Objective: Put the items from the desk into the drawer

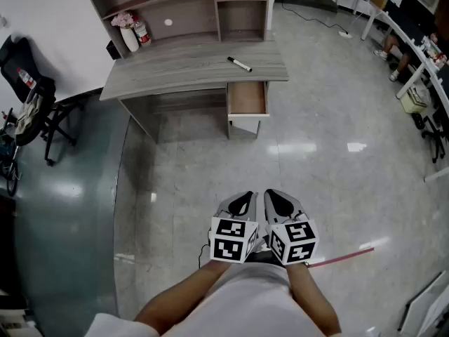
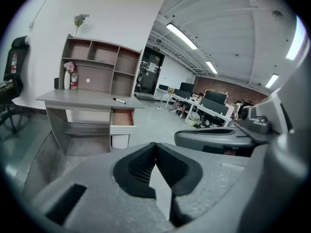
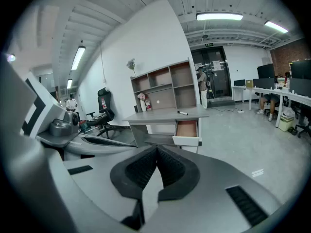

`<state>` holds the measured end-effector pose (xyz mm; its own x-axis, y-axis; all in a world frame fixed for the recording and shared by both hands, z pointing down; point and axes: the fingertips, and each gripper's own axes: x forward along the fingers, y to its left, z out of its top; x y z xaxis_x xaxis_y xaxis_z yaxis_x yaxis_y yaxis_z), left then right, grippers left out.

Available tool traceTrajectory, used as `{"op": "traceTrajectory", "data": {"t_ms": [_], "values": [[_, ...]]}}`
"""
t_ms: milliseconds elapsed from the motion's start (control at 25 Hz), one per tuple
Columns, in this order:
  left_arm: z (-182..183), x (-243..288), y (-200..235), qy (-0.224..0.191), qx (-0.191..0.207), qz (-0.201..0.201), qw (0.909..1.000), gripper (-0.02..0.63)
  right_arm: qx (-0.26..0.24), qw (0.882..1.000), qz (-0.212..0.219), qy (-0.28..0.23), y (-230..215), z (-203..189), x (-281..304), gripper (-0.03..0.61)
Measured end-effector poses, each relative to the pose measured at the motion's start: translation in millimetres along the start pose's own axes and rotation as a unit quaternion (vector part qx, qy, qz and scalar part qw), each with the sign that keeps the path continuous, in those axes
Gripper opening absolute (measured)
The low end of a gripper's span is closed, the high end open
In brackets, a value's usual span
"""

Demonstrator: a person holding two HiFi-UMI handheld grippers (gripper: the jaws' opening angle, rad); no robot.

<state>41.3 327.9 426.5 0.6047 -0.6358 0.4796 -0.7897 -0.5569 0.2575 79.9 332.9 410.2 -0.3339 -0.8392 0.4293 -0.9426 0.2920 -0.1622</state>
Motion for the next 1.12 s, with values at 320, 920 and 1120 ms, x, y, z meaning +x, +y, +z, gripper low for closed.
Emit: {"op": "traceTrajectory", "data": {"t_ms": [320,920,1120], "values": [[-4,-2,17,0.01,-0.005,-0.003,0.9999,0.003,-0.004,1.0,-0.005,0.013,11,-6,14,0.002],[23,40,51,0.014,-0.016,0.015,0.9997,0.003,0.003,1.0,0.009,0.011,-13,18,68,0.002],[51,76,64,0.016,-0.012,0.026,0.9995,0.003,-0.002,1.0,0.024,0.016,-35,40,100,0.002]]}}
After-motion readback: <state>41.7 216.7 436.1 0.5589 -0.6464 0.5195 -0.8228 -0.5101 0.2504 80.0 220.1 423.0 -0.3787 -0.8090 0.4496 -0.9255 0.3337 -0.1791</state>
